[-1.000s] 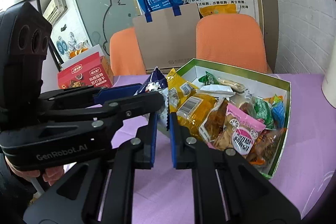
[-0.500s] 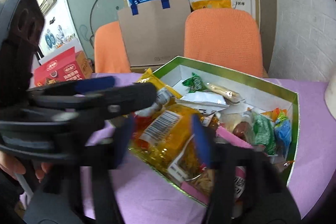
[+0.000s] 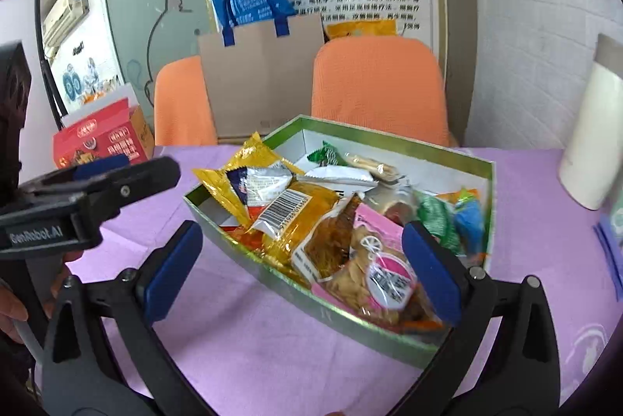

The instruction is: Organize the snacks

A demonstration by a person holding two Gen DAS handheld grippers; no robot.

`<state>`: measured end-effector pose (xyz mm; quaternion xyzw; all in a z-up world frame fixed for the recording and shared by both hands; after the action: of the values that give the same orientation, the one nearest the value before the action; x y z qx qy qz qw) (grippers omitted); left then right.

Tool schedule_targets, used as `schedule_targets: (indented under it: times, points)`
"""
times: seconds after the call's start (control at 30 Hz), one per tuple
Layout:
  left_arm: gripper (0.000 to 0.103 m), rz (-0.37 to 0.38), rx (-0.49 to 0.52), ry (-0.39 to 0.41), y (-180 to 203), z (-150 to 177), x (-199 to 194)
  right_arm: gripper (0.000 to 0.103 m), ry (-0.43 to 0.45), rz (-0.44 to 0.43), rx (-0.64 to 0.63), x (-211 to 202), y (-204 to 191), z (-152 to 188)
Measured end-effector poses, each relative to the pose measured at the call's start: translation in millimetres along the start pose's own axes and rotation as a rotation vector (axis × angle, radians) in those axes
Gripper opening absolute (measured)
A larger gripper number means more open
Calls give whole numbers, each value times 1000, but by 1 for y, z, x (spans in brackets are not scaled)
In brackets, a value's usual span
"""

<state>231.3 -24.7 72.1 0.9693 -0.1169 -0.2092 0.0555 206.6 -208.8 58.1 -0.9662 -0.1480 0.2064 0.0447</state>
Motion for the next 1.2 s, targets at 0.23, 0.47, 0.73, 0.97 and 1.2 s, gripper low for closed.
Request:
schedule_targets:
  times: [0.23,0.47,0.73,0.97,1.2]
  points:
    - [103,-93,-11,61,10,26,-73,102,45,134,-29,-79,-17,9]
    - [103,-133,18,58,23,75,-127,102,51,208,-18,-130,-31,53]
    - [103,-162,75,25,40,112,-152,102,10,322,25,-154,-29,94]
    - [103,-165,110,40,51,117,-167,102,31,338,66,-171,-25,99]
    - [103,-168,114,44,54,117,-174,102,29,344,90,-175,-20,103]
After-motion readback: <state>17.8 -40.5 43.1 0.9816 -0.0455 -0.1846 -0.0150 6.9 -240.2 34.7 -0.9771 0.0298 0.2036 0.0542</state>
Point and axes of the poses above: each gripper's, at about its wrist camera, not at the fingertips, and x roughly the way its jaws point, y to its right, z to its underside, the point moved 1 cm from there along x, roughly the way its jaws point, and after that the axes turned 12 degrees about y, right-handed, at the moved point
